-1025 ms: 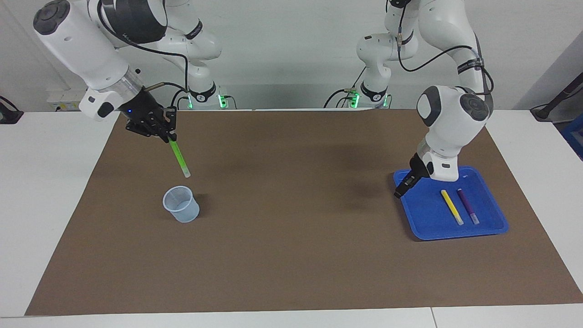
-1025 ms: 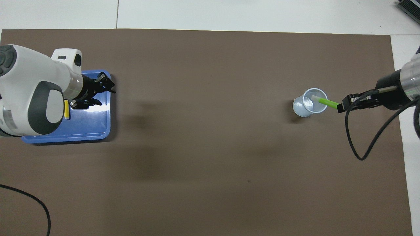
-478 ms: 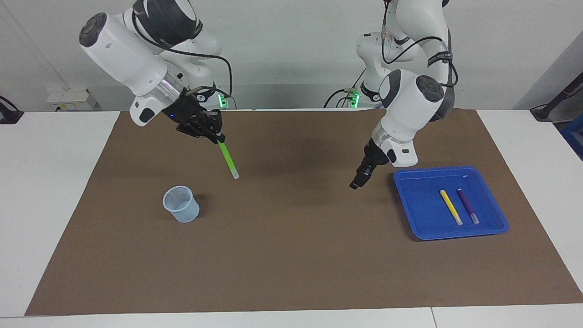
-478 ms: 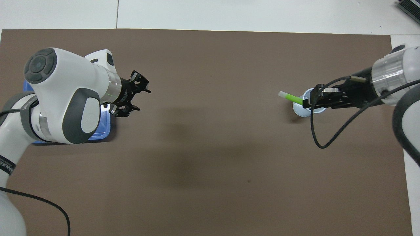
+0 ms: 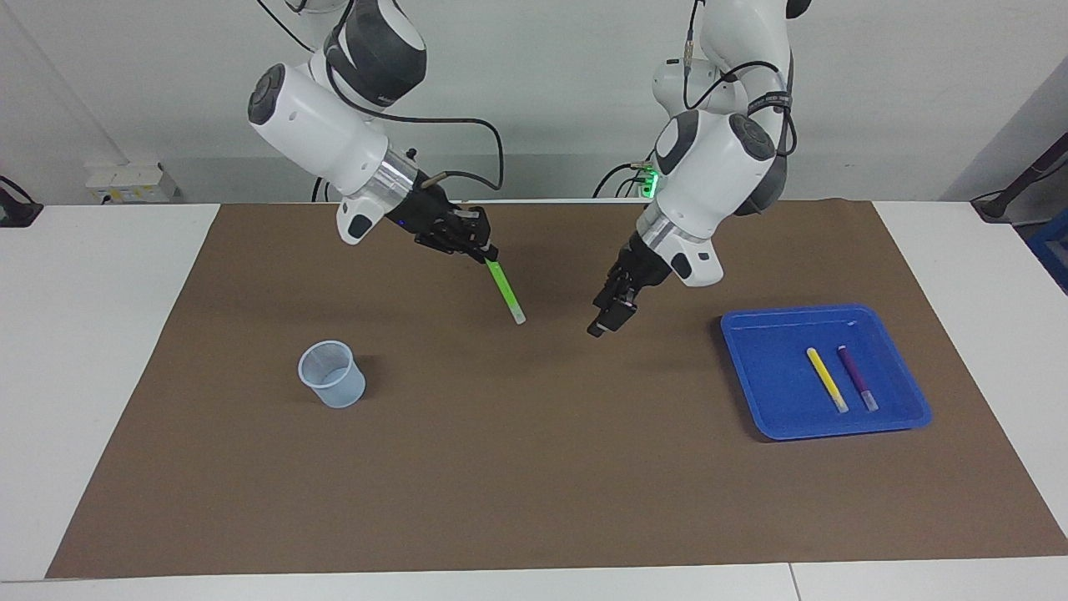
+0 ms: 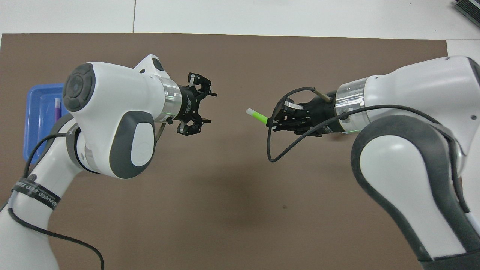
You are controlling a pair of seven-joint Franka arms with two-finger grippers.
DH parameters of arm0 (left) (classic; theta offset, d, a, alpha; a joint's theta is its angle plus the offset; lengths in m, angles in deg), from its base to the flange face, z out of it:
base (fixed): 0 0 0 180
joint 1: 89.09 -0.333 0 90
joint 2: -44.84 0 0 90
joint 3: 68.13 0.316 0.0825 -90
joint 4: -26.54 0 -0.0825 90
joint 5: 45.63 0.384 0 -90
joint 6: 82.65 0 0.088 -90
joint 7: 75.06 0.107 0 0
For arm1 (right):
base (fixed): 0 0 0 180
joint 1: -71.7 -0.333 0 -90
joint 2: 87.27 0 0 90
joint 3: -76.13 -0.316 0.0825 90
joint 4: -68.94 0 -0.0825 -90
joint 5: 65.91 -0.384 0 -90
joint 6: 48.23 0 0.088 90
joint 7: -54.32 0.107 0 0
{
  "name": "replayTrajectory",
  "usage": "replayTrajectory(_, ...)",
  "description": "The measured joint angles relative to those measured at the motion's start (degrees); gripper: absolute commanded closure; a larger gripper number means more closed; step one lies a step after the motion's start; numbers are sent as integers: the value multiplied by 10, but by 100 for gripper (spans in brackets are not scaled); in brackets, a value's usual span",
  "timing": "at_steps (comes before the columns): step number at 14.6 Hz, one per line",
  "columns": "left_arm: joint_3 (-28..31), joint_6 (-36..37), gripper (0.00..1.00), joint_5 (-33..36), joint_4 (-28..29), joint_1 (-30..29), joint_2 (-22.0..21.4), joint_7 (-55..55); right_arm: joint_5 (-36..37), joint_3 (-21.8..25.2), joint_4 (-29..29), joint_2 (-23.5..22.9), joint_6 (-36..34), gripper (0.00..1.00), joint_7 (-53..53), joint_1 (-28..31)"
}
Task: Right arm passes pens to left for tray arrangement
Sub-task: 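Carry the green pen with the right gripper toward the left gripper, then close the left gripper on the green pen held by the right gripper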
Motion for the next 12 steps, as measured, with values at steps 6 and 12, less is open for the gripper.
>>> replayTrajectory(6,0,-38,33,-23,0,25,3,-53,-5,0,2,0,10,100,30,-41)
replayTrajectory(12,-1,-35,33,-23,-1,33,1,-66,-5,1,8,0,9,100,44,-49)
